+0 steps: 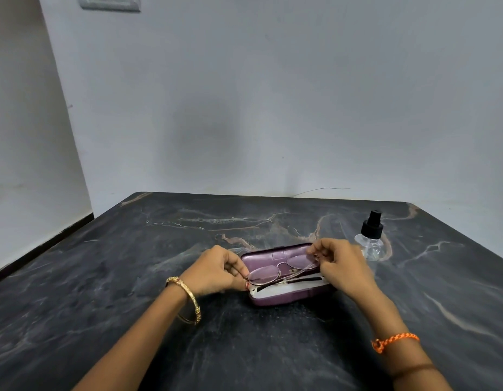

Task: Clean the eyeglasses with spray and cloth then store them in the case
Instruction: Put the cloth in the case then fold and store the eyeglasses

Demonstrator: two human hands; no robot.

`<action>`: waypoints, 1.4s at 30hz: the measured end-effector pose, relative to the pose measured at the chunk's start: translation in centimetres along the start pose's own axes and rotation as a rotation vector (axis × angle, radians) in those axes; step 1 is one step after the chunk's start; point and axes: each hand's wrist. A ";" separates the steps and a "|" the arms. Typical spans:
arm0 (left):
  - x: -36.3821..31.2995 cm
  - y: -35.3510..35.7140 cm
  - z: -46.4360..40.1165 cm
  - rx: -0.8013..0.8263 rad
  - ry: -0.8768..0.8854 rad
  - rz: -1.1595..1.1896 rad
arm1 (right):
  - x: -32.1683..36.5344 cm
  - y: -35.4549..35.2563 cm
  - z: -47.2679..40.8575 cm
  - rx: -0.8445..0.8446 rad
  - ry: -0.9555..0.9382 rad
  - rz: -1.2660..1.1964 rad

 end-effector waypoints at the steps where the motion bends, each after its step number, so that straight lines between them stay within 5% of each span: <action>1: 0.0 0.0 0.0 0.005 -0.002 0.000 | 0.0 -0.1 0.0 0.016 -0.001 0.033; 13: -0.2 0.3 0.0 -0.014 -0.007 0.038 | 0.5 -0.8 0.2 0.016 -0.017 0.220; 27: 0.4 -1.3 0.2 -0.103 -0.033 -0.083 | 1.0 0.6 0.3 0.055 0.036 -0.032; 42: 0.6 -2.4 0.6 0.075 -0.007 -0.056 | 0.6 0.0 0.4 0.183 0.000 0.098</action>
Point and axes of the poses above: each hand's wrist, its own z-axis away from the middle knuckle, its own y-axis out of the palm, x = y × z, and after that the axes turned 5 degrees about y, right-handed
